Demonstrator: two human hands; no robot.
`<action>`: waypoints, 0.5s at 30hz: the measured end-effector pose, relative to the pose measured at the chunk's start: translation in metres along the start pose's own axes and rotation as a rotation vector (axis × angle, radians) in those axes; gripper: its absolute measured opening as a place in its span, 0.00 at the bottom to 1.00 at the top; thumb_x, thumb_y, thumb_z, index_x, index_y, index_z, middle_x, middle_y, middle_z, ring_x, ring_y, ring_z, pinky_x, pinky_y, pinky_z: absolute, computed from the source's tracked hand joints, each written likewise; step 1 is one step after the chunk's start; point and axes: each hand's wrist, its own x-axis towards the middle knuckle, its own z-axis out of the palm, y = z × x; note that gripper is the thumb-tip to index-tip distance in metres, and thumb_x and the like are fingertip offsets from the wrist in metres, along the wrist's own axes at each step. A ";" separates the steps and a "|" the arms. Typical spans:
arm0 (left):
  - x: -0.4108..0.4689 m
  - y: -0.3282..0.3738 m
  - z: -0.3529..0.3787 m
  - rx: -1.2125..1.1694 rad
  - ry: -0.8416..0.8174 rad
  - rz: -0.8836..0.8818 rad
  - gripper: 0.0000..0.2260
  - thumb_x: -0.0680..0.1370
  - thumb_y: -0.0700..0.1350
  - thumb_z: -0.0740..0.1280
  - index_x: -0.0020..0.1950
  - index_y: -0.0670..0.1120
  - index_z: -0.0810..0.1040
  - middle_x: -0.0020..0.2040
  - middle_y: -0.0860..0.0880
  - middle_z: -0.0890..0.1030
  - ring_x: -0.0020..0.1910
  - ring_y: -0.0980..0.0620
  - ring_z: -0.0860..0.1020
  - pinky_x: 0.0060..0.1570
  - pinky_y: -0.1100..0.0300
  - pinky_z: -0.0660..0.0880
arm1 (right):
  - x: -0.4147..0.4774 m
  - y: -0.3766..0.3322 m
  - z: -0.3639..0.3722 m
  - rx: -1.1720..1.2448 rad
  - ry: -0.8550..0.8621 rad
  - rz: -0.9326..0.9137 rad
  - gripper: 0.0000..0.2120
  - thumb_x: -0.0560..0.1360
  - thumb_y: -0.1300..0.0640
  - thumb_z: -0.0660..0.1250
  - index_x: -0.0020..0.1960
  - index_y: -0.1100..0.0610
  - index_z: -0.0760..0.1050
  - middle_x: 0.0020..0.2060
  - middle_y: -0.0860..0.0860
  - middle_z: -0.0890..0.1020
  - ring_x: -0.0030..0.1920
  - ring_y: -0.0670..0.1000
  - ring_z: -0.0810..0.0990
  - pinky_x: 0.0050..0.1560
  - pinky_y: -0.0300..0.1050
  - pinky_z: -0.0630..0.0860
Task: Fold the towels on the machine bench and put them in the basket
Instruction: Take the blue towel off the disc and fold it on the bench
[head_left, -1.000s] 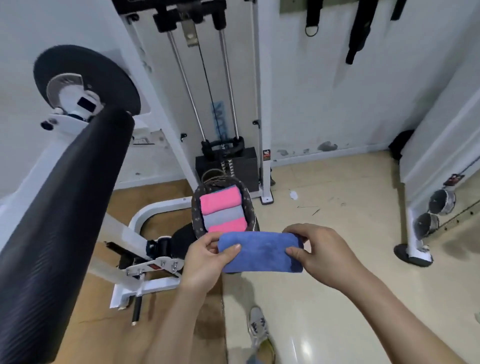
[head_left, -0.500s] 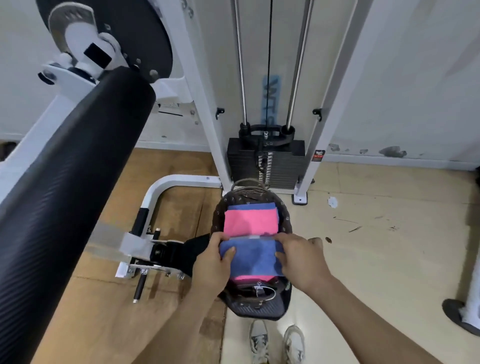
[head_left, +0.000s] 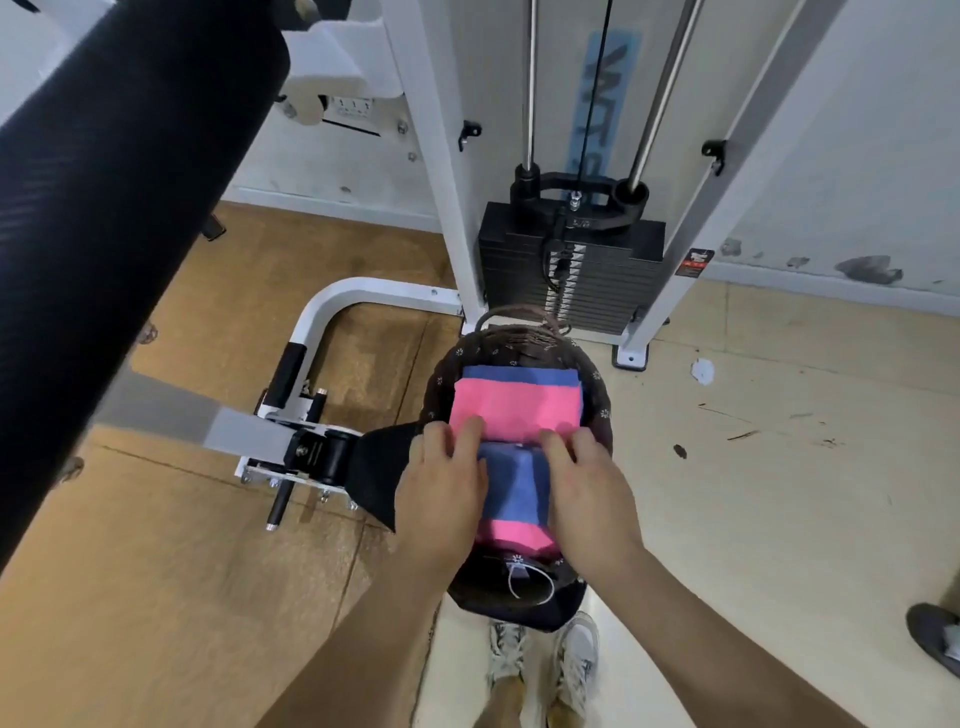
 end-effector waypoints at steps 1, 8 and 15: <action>-0.001 0.002 0.000 -0.016 -0.026 0.057 0.22 0.73 0.46 0.72 0.65 0.50 0.69 0.47 0.45 0.76 0.37 0.44 0.78 0.26 0.54 0.74 | 0.002 -0.003 -0.003 0.050 -0.082 -0.002 0.32 0.66 0.67 0.66 0.68 0.54 0.67 0.55 0.56 0.75 0.45 0.61 0.80 0.40 0.51 0.76; 0.003 0.000 0.018 0.031 -0.380 0.004 0.40 0.75 0.58 0.65 0.79 0.55 0.44 0.66 0.44 0.69 0.50 0.42 0.79 0.41 0.52 0.76 | 0.023 -0.008 -0.012 0.398 -0.305 0.192 0.31 0.75 0.61 0.60 0.76 0.53 0.55 0.54 0.59 0.80 0.53 0.60 0.79 0.48 0.48 0.73; 0.020 0.005 0.024 0.018 -0.485 -0.034 0.36 0.77 0.57 0.66 0.78 0.53 0.49 0.67 0.44 0.68 0.54 0.41 0.78 0.46 0.52 0.74 | 0.031 -0.004 -0.002 0.633 -0.409 0.376 0.34 0.74 0.62 0.60 0.77 0.50 0.55 0.48 0.54 0.77 0.43 0.54 0.76 0.41 0.44 0.74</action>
